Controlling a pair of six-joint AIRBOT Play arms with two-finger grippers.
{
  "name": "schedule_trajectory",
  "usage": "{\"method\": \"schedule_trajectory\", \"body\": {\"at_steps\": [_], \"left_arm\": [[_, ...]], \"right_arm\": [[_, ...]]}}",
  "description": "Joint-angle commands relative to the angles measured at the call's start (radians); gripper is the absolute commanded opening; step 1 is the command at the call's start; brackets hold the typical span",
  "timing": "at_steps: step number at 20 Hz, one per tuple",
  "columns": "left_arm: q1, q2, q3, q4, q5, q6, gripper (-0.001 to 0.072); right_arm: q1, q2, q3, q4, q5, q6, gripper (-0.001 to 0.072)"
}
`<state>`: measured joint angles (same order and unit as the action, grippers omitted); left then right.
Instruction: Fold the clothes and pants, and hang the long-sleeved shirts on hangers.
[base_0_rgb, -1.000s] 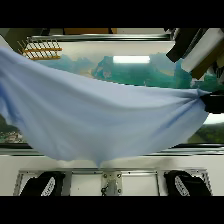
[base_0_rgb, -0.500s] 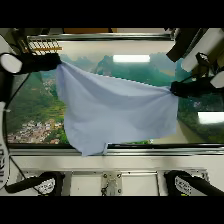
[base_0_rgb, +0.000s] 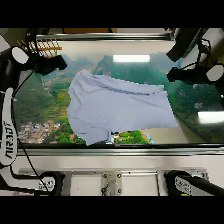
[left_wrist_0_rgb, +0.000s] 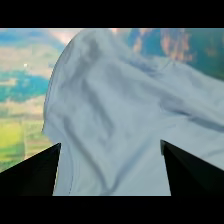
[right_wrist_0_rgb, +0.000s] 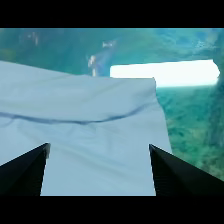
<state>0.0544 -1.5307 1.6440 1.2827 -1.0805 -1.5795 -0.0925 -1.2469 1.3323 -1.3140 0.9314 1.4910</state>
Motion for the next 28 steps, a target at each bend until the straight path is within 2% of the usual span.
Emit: {"method": "schedule_trajectory", "body": {"at_steps": [1, 5, 8, 11, 16, 20, 22, 23, 25, 26, 28], "left_arm": [[0.085, 0.126, -0.285, -0.002, -0.106, -0.001, 0.0720], [0.126, 0.286, -0.777, -0.036, -0.067, -0.006, 0.0720], [0.141, 0.348, -1.009, -0.208, 0.051, 0.027, 0.0720], [0.139, 0.352, -1.102, -0.389, 0.124, 0.102, 0.0719], [0.010, 0.352, -1.125, -0.393, 0.223, 0.097, 0.0719], [-0.097, 0.352, -1.125, -0.392, 0.304, 0.037, 0.0717], [-0.122, 0.352, -1.124, -0.393, 0.317, 0.029, 0.0534], [-0.121, 0.352, -1.124, -0.393, 0.321, 0.023, 0.0397], [-0.107, 0.354, -1.124, -0.392, 0.322, 0.020, 0.0010], [-0.091, 0.359, -1.125, -0.392, 0.310, 0.019, 0.0008], [-0.051, 0.395, -1.125, -0.362, 0.267, 0.021, 0.0008]], "right_arm": [[0.002, 0.166, -0.104, 0.000, 0.100, -0.028, 0.0676], [0.002, 0.363, -0.301, 0.034, 0.102, -0.025, 0.0676], [0.002, 0.428, -0.349, 0.085, 0.102, -0.025, 0.0676], [0.002, 0.434, -0.349, 0.110, 0.091, -0.025, 0.0676], [0.002, 0.434, -0.349, 0.126, 0.089, -0.025, 0.0676], [0.002, 0.434, -0.349, 0.125, 0.091, -0.025, 0.0676], [0.002, 0.434, -0.349, 0.126, 0.091, -0.025, 0.0676], [0.001, 0.434, -0.349, 0.126, 0.091, -0.024, 0.0676], [0.000, 0.434, -0.351, 0.119, 0.096, -0.021, 0.0676], [-0.009, 0.434, -0.356, 0.104, 0.113, -0.020, 0.0676], [-0.074, 0.434, -0.400, 0.055, 0.179, 0.044, 0.0676]]}}
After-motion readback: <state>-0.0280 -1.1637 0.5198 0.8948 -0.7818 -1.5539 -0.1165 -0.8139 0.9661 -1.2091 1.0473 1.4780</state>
